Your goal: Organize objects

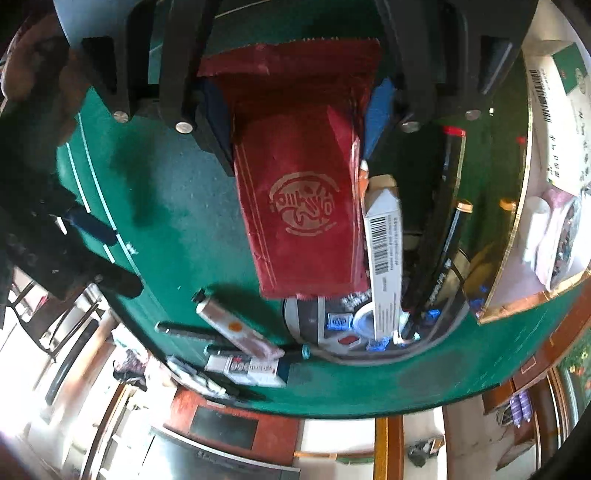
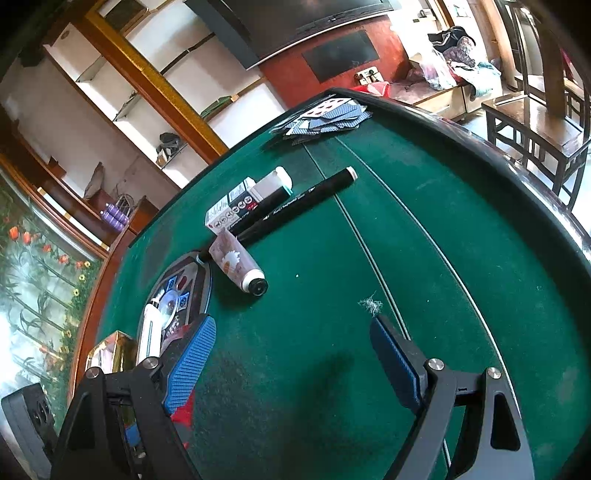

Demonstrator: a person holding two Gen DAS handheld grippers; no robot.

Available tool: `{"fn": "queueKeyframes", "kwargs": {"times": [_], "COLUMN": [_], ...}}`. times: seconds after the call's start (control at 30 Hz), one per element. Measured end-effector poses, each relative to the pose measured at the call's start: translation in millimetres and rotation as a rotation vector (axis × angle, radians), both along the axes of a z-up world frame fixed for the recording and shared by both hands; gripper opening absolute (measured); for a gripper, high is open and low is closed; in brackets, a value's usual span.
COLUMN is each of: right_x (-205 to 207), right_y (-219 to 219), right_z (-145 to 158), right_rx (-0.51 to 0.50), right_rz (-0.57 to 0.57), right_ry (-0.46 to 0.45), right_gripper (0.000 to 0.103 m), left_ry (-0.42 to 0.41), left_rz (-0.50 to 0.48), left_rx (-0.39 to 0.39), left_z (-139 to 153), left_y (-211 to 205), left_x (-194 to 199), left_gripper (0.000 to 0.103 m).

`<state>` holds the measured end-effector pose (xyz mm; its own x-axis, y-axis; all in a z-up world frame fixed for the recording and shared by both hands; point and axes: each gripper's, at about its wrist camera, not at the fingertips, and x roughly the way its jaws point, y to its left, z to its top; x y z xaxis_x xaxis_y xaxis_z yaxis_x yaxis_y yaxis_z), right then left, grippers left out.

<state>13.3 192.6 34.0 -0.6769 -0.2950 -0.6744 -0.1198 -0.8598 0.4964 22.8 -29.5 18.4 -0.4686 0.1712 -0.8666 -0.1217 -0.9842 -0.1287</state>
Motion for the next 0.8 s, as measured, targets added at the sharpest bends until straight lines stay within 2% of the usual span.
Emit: {"fn": "queueKeyframes", "kwargs": {"times": [0.17, 0.23, 0.3, 0.37, 0.4, 0.5, 0.6, 0.63, 0.67, 0.7, 0.73, 0.8], "right_x": [1, 1, 1, 1, 1, 0, 0, 0, 0, 1, 1, 2], "right_y": [-6, -8, -9, -9, -10, -11, -11, -12, -12, -12, -12, -15], "right_z": [2, 2, 2, 1, 1, -1, -1, -1, -1, -1, -1, 2], "right_rx": [0.020, 0.041, 0.045, 0.058, 0.060, 0.069, 0.078, 0.080, 0.081, 0.077, 0.070, 0.078], "right_rz": [0.022, 0.023, 0.028, 0.023, 0.024, 0.027, 0.027, 0.029, 0.031, 0.035, 0.038, 0.037], "right_ry": [0.019, 0.019, 0.022, 0.023, 0.020, 0.010, 0.019, 0.019, 0.020, 0.021, 0.024, 0.033], "right_gripper": [0.089, 0.089, 0.089, 0.089, 0.089, 0.089, 0.089, 0.089, 0.089, 0.089, 0.089, 0.089], "left_ry": [0.029, 0.060, 0.081, 0.048, 0.040, 0.061, 0.048, 0.052, 0.070, 0.087, 0.103, 0.155], "left_rz": [0.024, 0.021, 0.026, -0.005, -0.011, -0.035, -0.033, -0.030, -0.030, -0.031, -0.032, -0.022], "left_rx": [-0.072, -0.132, -0.097, 0.040, 0.076, 0.118, 0.212, 0.234, 0.250, 0.259, 0.272, 0.235], "left_z": [-5, -9, -3, 3, 5, 17, 27, 31, 38, 45, 53, 69], "left_y": [16, 24, 20, 11, 7, 1, -16, -23, -31, -37, -44, -57], "left_x": [-13, -15, -10, -7, -4, 15, 33, 40, 49, 57, 65, 77], "left_gripper": [0.084, 0.084, 0.055, 0.051, 0.048, 0.043, 0.041, 0.037, 0.022, 0.001, 0.000, 0.000]}}
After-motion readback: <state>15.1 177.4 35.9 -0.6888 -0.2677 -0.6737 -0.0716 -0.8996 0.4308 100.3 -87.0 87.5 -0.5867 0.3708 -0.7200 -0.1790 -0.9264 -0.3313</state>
